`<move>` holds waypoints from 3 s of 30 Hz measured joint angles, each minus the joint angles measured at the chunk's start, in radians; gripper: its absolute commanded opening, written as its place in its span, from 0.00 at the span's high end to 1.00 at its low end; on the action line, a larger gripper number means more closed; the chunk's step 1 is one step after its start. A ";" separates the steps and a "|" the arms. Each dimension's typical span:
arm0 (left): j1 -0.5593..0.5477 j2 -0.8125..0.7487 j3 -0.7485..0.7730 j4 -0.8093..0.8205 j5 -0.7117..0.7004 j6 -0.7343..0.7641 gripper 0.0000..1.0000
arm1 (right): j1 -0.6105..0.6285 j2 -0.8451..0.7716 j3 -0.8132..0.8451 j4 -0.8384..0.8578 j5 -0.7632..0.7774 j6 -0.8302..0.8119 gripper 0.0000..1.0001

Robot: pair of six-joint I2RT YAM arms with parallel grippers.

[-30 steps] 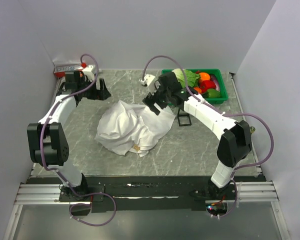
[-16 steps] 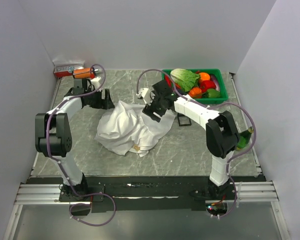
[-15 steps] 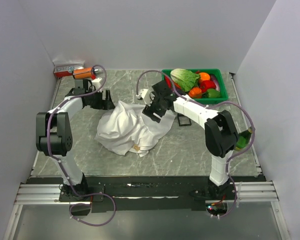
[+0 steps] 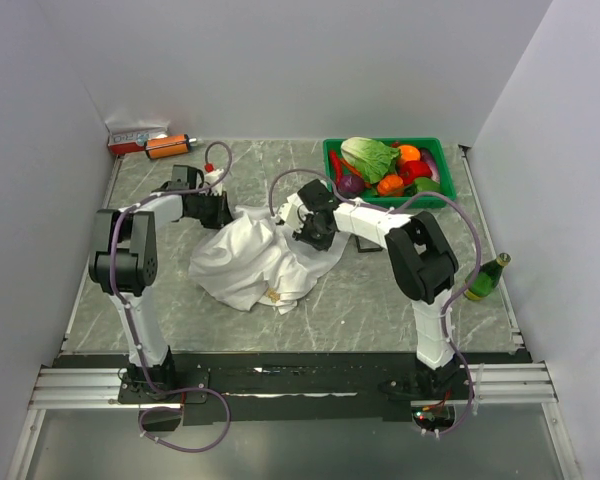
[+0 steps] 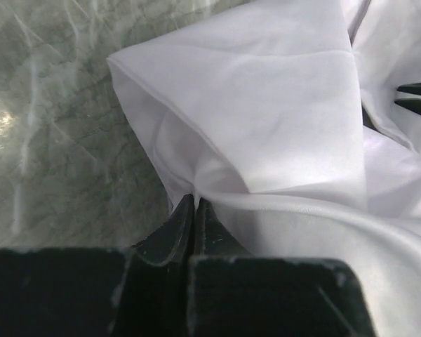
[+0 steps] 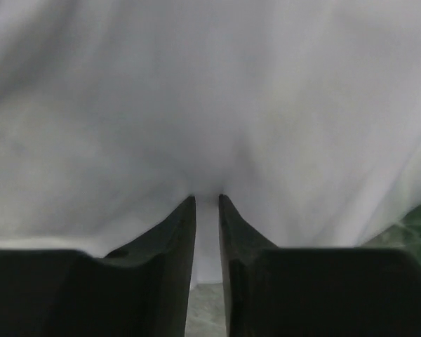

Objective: Remove the brooch from the garment

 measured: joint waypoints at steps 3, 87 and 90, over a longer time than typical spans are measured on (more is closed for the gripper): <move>0.014 -0.025 0.000 -0.003 -0.005 -0.001 0.99 | 0.002 0.011 0.014 -0.008 0.021 -0.006 1.00; 0.347 -1.171 0.146 -0.134 -0.383 0.041 0.99 | -0.007 -0.484 0.336 0.047 0.016 -0.379 1.00; 0.347 -1.275 0.030 -0.224 -0.384 0.114 0.99 | 0.000 -0.547 0.244 -0.014 -0.056 -0.407 0.98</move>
